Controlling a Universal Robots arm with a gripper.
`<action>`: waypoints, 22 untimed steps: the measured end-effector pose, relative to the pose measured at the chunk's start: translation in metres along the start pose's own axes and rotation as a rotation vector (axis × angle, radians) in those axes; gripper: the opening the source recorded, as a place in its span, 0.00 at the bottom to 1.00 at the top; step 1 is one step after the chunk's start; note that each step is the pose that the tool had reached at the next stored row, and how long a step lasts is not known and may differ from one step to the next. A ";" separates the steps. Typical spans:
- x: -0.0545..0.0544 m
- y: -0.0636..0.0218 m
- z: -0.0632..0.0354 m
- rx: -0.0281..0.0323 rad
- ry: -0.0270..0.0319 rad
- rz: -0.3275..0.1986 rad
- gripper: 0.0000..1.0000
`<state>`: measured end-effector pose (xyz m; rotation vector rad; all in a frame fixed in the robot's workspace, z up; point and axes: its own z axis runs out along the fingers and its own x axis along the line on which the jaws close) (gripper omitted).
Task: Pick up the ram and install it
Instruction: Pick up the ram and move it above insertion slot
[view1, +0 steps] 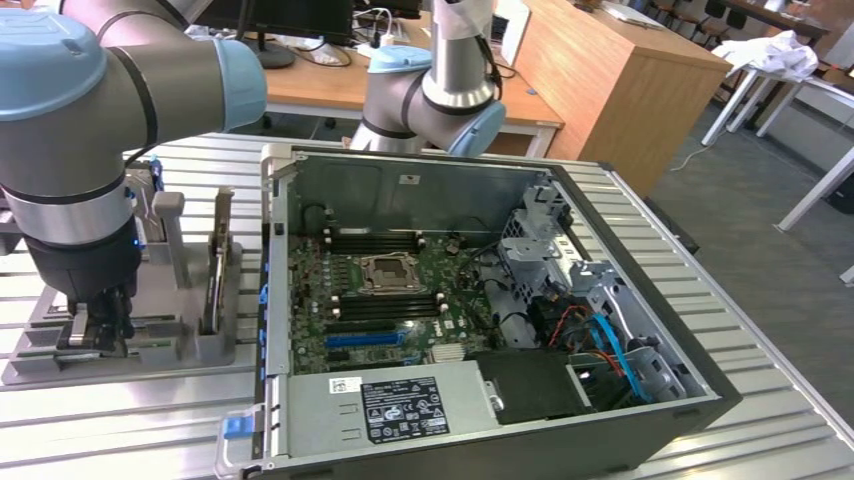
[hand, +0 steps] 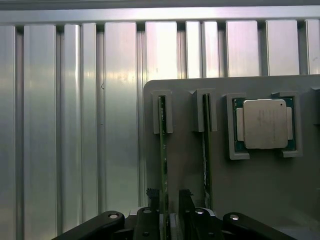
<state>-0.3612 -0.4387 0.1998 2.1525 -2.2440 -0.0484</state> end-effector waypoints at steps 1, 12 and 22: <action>0.000 0.0000 0.0000 -0.0001 0.0000 0.000 0.30; 0.000 -0.0001 -0.0001 -0.0001 0.0012 -0.026 0.30; 0.000 -0.0002 -0.0001 0.0000 0.0012 -0.026 0.28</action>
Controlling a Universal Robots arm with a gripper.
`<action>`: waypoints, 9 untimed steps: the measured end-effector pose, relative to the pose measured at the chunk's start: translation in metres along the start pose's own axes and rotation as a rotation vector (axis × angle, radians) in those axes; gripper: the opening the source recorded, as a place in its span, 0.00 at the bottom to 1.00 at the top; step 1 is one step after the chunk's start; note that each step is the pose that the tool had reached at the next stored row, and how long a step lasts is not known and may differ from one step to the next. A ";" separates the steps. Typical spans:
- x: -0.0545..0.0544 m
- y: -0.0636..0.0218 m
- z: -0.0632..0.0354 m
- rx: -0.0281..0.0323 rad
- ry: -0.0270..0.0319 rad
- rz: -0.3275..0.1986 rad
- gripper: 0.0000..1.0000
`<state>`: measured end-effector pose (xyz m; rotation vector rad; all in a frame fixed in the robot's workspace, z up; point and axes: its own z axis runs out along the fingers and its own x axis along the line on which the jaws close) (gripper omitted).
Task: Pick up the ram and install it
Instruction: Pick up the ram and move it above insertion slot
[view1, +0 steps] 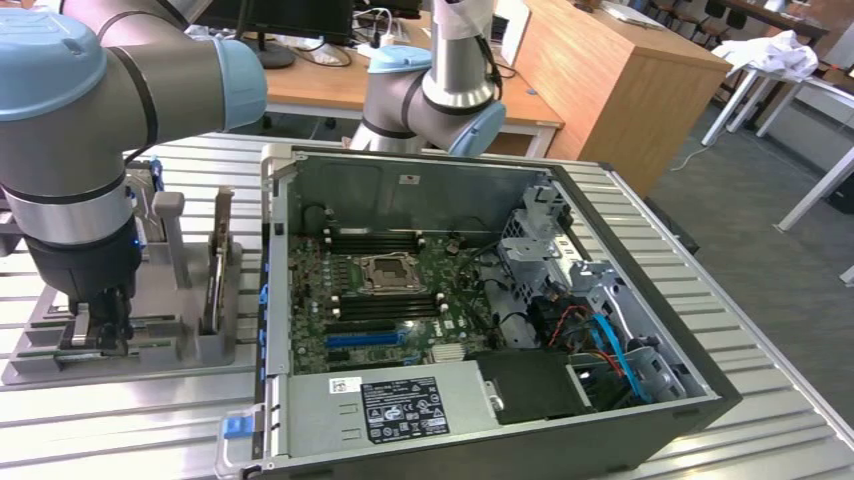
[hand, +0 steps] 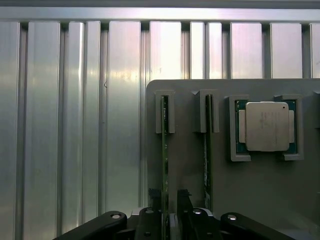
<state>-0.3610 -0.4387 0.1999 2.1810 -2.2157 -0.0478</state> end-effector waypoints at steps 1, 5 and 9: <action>0.000 0.0000 0.0000 0.0000 0.0000 0.000 0.28; 0.000 0.0000 0.0000 0.0000 0.0000 0.000 0.21; 0.000 0.0000 0.0000 0.0000 0.0000 0.000 0.21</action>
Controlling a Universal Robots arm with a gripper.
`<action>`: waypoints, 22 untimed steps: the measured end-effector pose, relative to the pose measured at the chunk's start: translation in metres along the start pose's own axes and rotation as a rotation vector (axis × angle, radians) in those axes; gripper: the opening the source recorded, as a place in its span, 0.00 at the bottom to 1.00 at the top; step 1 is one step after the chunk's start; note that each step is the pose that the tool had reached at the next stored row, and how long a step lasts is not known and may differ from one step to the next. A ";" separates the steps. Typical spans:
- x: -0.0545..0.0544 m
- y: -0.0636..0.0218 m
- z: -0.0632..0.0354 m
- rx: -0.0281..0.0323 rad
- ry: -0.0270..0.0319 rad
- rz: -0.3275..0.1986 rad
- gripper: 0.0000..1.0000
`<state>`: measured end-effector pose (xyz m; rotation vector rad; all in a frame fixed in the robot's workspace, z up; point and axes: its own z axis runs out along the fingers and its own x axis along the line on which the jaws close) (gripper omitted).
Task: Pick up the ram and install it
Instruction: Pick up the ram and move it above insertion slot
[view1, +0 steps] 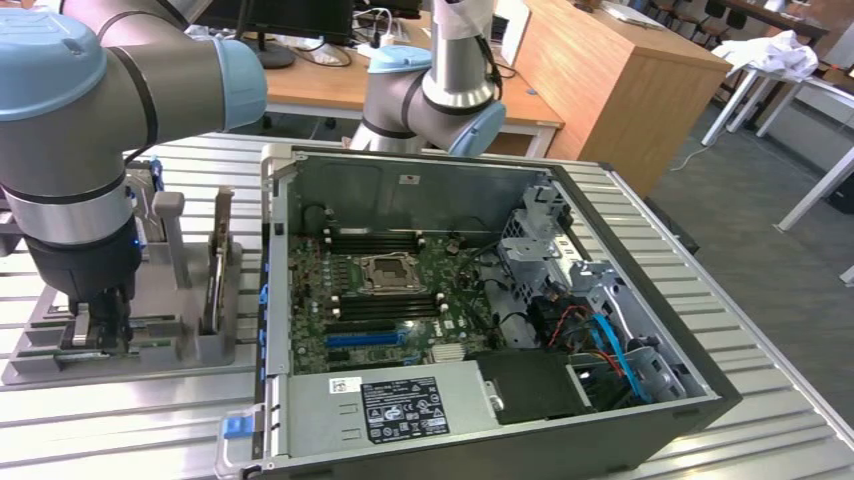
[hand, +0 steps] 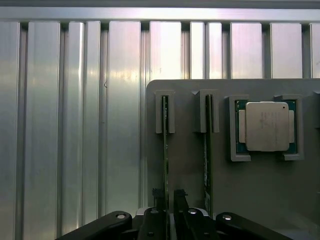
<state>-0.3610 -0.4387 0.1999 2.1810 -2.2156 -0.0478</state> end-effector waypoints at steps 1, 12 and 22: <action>0.000 0.0000 0.0000 0.0000 0.0000 0.000 0.20; 0.000 0.0000 0.0000 0.0000 0.0000 0.000 0.12; 0.000 0.0001 -0.0029 0.0000 0.0001 0.000 0.12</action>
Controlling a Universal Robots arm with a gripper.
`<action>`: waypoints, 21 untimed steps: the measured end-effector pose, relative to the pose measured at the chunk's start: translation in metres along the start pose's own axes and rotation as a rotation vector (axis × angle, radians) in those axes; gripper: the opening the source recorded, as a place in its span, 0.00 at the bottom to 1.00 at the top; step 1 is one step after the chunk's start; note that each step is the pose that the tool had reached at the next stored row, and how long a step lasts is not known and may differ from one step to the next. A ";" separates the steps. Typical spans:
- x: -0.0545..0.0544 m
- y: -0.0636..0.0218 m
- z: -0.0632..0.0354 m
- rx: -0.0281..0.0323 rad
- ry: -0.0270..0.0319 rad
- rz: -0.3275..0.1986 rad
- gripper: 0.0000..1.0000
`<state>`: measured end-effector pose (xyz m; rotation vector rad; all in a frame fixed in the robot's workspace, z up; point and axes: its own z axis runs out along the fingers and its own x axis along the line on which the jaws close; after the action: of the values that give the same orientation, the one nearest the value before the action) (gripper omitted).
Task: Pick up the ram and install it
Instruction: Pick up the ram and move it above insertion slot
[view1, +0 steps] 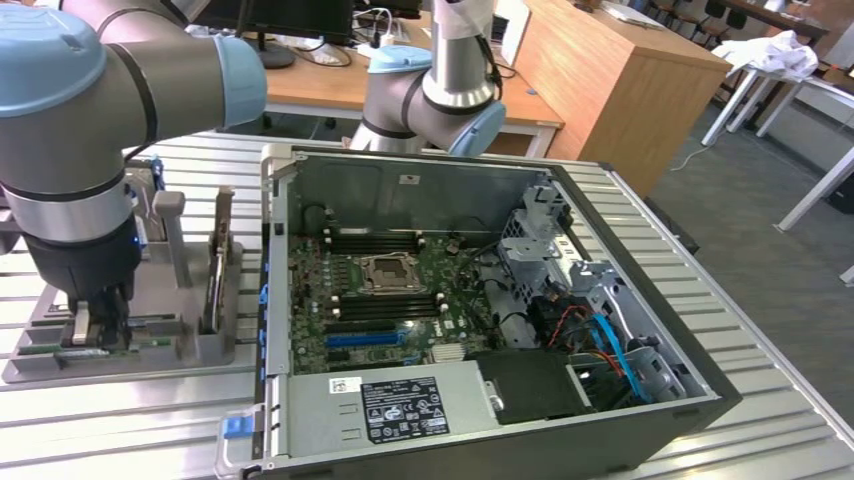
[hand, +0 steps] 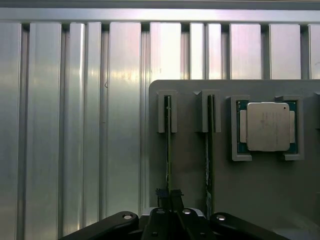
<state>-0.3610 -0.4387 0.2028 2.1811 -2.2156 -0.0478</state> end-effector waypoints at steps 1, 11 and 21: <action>0.000 0.0000 -0.0011 0.0000 0.0000 0.000 0.12; 0.000 0.0007 -0.0143 0.0000 -0.0001 0.000 0.12; 0.000 0.0015 -0.0344 0.0000 0.0010 0.000 0.12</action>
<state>-0.3610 -0.4387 0.2372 2.1806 -2.2151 -0.0467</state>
